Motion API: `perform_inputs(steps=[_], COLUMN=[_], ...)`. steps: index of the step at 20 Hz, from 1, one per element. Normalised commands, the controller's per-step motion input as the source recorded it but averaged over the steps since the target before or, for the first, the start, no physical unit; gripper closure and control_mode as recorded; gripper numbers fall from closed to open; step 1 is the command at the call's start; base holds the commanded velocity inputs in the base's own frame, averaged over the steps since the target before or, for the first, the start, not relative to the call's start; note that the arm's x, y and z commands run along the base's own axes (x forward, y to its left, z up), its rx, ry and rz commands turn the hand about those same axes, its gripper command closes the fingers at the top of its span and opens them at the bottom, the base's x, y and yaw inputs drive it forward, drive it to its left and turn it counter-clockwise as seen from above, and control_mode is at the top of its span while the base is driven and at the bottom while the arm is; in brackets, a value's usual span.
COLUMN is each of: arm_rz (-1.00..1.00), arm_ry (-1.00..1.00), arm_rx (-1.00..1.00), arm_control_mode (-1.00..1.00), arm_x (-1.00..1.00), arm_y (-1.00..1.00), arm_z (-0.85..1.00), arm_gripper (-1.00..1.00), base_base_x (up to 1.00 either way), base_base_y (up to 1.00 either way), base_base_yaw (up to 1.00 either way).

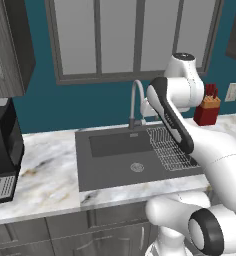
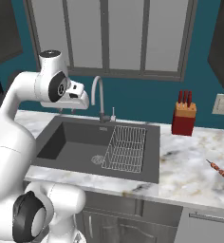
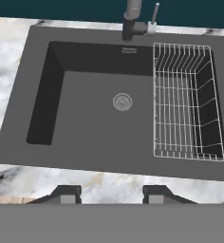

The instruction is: Store the kebab skewer in the freezer for long-term storage. Close the freezer door after placing the cooked food.

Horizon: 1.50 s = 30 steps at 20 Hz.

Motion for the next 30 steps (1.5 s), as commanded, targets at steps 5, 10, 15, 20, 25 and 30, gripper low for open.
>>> perform_inputs(steps=[5, 10, 15, 20, 25, 30], arm_rz=[0.0, 0.0, 0.0, 0.0, 0.0, 0.0], arm_ry=[0.0, 0.0, 0.0, 0.0, 0.0, 0.0], arm_rx=[0.0, 0.0, 0.0, 0.0, 0.0, 0.0], arm_control_mode=[1.0, 1.0, 1.0, 1.0, 1.0, 1.0], arm_x=[0.0, 0.0, 0.0, 0.0, 0.0, 0.0], arm_y=[0.0, 0.0, 0.0, 0.0, 0.0, 0.0], arm_z=[0.0, 0.0, 0.0, 0.0, 0.0, 0.0], arm_gripper=[-1.0, -1.0, -1.0, -1.0, -1.0, -1.0], base_base_x=[0.0, -0.18, -0.38, -0.26, -0.12, -0.01], base_base_y=[0.0, -0.09, -0.24, -0.42, -0.63, -0.66], base_base_yaw=[0.0, -0.03, -0.08, -0.12, -0.08, -0.07])
